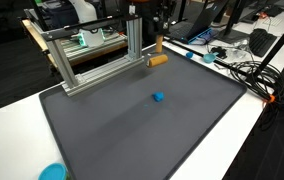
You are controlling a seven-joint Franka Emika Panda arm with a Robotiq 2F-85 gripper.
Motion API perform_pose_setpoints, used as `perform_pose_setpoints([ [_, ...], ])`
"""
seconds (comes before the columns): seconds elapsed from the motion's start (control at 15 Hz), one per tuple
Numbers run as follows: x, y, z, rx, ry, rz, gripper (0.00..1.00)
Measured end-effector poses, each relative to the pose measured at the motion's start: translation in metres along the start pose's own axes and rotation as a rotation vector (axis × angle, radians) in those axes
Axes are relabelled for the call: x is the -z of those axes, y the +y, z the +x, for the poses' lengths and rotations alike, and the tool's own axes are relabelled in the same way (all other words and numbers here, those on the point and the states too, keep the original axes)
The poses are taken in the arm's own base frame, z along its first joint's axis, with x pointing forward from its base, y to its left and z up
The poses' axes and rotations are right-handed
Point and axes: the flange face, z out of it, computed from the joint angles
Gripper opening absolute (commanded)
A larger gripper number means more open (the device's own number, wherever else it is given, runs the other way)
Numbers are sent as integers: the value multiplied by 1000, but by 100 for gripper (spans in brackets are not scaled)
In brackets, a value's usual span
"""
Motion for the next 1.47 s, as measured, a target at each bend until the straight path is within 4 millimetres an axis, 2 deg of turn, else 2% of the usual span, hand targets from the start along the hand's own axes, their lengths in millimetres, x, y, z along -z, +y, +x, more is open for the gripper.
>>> perform_pose_setpoints([
  [0.2, 4, 1, -2, 0, 6, -1, 47],
  [0.27, 4, 1, -2, 0, 6, -1, 22],
  [0.6, -3, 3, -2, -12, -9, 4, 22],
  [1.07, -12, 57, 12, -121, -31, 21, 22],
  [1.13, -14, 65, 14, -141, -39, 34, 47],
  [1.2, -16, 72, 15, -167, -47, 51, 47],
  [1.27, -17, 78, 16, -184, -51, 62, 22],
  [1.47, -19, 81, 17, -200, -53, 67, 22],
])
